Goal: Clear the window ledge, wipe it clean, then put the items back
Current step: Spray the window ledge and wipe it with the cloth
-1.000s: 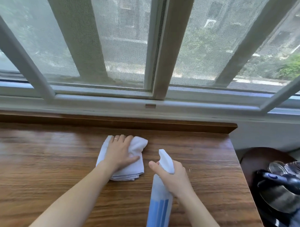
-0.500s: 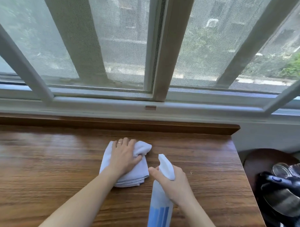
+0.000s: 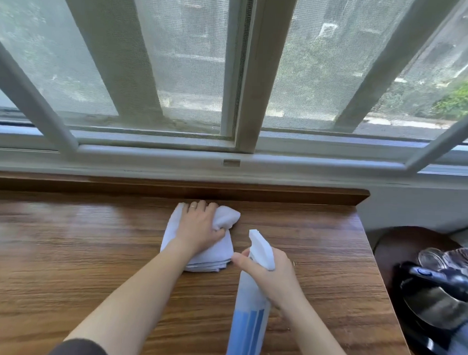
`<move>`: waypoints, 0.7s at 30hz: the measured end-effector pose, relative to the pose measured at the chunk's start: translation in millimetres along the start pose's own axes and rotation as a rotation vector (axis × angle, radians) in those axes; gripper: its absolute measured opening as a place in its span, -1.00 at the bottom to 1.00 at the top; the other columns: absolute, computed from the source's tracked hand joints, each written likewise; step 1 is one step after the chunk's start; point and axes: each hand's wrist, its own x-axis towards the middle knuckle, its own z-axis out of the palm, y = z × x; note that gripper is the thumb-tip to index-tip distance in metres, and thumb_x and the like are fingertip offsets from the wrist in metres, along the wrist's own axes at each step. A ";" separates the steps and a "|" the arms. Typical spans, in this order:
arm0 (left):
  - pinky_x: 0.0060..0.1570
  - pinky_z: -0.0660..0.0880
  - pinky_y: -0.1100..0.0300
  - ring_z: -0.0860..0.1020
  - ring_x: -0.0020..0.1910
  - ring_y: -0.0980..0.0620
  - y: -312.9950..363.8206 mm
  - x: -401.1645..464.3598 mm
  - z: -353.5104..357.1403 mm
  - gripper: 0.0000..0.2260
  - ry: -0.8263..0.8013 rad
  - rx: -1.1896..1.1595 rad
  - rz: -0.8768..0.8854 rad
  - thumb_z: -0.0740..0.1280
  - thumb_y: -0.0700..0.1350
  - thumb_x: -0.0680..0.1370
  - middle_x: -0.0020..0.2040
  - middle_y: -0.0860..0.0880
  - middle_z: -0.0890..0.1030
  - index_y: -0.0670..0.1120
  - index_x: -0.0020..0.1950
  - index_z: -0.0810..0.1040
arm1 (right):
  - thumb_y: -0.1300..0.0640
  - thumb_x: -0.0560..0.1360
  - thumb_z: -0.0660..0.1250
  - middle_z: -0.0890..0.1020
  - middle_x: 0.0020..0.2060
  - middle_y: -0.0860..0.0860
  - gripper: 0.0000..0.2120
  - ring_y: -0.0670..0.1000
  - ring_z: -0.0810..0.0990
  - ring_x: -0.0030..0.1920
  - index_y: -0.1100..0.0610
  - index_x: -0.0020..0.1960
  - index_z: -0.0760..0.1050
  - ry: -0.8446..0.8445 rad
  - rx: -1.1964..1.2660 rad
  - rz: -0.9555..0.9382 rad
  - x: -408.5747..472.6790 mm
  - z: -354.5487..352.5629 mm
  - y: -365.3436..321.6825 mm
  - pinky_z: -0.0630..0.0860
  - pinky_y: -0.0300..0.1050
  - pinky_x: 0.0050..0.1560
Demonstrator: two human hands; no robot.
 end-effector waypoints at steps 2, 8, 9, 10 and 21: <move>-0.04 0.43 -0.04 0.52 -0.11 -0.18 -0.2 -16.7 1.8 -0.51 0.016 -0.016 0.027 0.26 0.19 0.27 -0.08 -0.10 0.56 -0.07 0.08 0.54 | -0.12 0.40 0.50 0.58 -0.39 -0.14 -0.76 -0.22 0.51 -0.35 0.05 -0.19 0.62 0.004 -0.014 -0.013 -0.9 1.0 -1.6 0.43 -0.20 -0.23; -0.05 0.41 0.00 0.51 -0.14 -0.13 3.8 -73.1 14.2 -0.49 0.107 -0.086 0.036 0.39 0.22 0.24 -0.10 -0.04 0.54 -0.05 0.07 0.54 | -0.12 0.39 0.51 0.60 -0.40 -0.14 -0.76 -0.22 0.53 -0.35 0.05 -0.18 0.62 0.019 0.017 -0.010 -5.0 3.1 -2.9 0.44 -0.18 -0.22; -0.04 0.40 0.01 0.50 -0.13 -0.11 4.6 -79.6 15.5 -0.49 0.128 -0.097 0.032 0.39 0.22 0.24 -0.09 -0.03 0.54 -0.04 0.07 0.54 | -0.12 0.39 0.51 0.60 -0.40 -0.14 -0.77 -0.22 0.53 -0.35 0.04 -0.19 0.63 0.016 0.016 -0.010 -5.2 3.7 -3.1 0.44 -0.18 -0.22; -0.03 0.39 0.02 0.50 -0.12 -0.10 5.2 -83.9 16.8 -0.49 0.147 -0.107 0.026 0.39 0.22 0.24 -0.09 -0.02 0.54 -0.03 0.08 0.54 | -0.11 0.39 0.51 0.60 -0.40 -0.15 -0.78 -0.23 0.54 -0.35 0.03 -0.19 0.63 0.014 0.014 -0.010 -5.1 4.3 -3.4 0.44 -0.19 -0.22; -0.06 0.44 -0.05 0.53 -0.15 -0.16 3.6 -40.3 11.7 -0.54 0.166 -0.106 -0.037 0.27 0.22 0.22 -0.13 -0.06 0.54 -0.05 -0.03 0.55 | -0.11 0.47 0.45 0.48 -0.45 -0.12 -0.69 -0.17 0.42 -0.40 0.14 -0.21 0.57 0.017 0.001 -0.008 1.7 3.0 3.5 0.35 -0.15 -0.27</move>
